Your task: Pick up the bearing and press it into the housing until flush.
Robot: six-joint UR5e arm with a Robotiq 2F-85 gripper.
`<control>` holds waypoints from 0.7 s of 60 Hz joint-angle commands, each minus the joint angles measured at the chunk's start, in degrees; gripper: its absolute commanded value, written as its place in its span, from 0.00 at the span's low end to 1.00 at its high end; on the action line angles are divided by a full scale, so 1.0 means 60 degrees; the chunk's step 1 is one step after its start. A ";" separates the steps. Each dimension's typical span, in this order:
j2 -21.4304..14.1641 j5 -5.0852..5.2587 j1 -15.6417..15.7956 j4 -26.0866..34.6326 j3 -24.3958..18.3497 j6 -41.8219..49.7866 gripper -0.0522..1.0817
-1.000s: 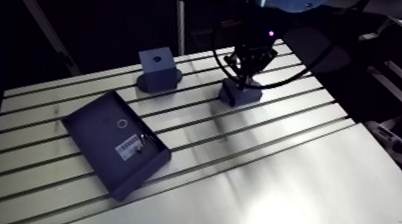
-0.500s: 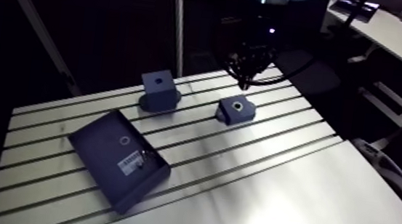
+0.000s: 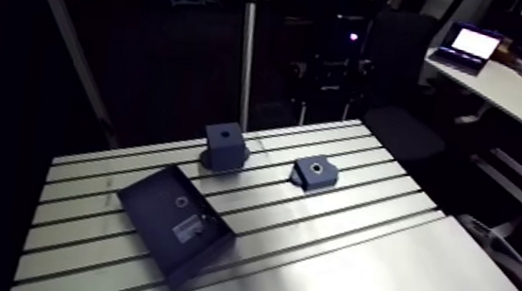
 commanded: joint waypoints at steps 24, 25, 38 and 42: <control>-0.1635 0.0138 0.2100 0.2112 -0.1477 0.1589 0.05; -0.1667 0.0126 0.2100 0.2117 -0.1507 0.1588 0.05; -0.1758 0.0107 0.1971 0.2101 -0.1713 0.1378 0.05; -0.1746 0.0097 0.1981 0.2146 -0.1734 0.1301 0.05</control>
